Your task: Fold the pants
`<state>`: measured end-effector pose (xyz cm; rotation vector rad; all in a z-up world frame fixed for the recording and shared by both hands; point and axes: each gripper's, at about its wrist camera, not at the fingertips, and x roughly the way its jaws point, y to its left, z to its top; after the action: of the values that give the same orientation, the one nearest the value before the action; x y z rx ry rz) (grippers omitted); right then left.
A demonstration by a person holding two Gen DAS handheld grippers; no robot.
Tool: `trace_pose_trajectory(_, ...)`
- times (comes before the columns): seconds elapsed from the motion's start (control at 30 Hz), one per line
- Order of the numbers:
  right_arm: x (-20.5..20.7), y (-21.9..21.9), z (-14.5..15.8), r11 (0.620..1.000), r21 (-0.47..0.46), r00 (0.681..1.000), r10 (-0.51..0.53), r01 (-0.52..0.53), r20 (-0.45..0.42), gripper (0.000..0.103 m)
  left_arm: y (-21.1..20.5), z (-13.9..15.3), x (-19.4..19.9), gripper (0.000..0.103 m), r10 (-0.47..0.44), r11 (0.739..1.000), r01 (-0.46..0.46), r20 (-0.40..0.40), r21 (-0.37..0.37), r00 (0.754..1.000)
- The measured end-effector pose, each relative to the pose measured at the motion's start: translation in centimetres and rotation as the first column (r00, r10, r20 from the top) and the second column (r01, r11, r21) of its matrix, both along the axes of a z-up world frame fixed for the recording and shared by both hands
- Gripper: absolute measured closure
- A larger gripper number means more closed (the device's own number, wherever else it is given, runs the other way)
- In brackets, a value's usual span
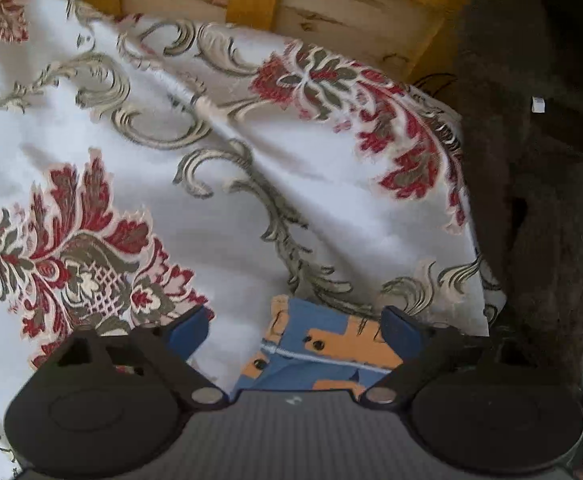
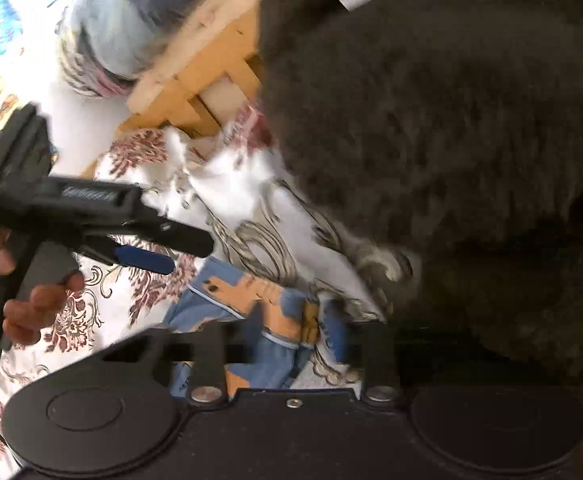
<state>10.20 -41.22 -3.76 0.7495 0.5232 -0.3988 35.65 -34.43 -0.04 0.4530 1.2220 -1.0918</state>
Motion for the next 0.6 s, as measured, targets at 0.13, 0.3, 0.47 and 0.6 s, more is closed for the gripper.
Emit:
trace_pose_trajectory(0.13,0.4,0.2,0.0,1.0,-0.008,1.0,0.007,-0.007,-0.024,0.082,0.4,-1.1,0.8,0.013,-0.021,1.0,0.02,-0.07,-0.022,0.997)
trace_pose_trajectory(0.3,0.6,0.1,-0.6,1.0,-0.03,1.0,0.007,-0.008,-0.022,0.082,0.1,-3.2,0.4,0.039,-0.04,0.998,0.043,-0.071,0.047,0.997)
trace_pose_trajectory(0.47,1.0,-0.8,-1.1,1.0,0.007,1.0,0.018,-0.018,-0.003,0.091,-0.2,-3.6,0.3,0.053,-0.02,0.998,0.023,-0.057,0.055,0.998)
trace_pose_trajectory(0.6,0.6,-0.9,-0.7,0.999,0.017,0.998,0.048,-0.048,0.033,0.094,0.1,-3.0,-0.1,0.047,-0.004,0.999,0.005,-0.021,0.046,1.0)
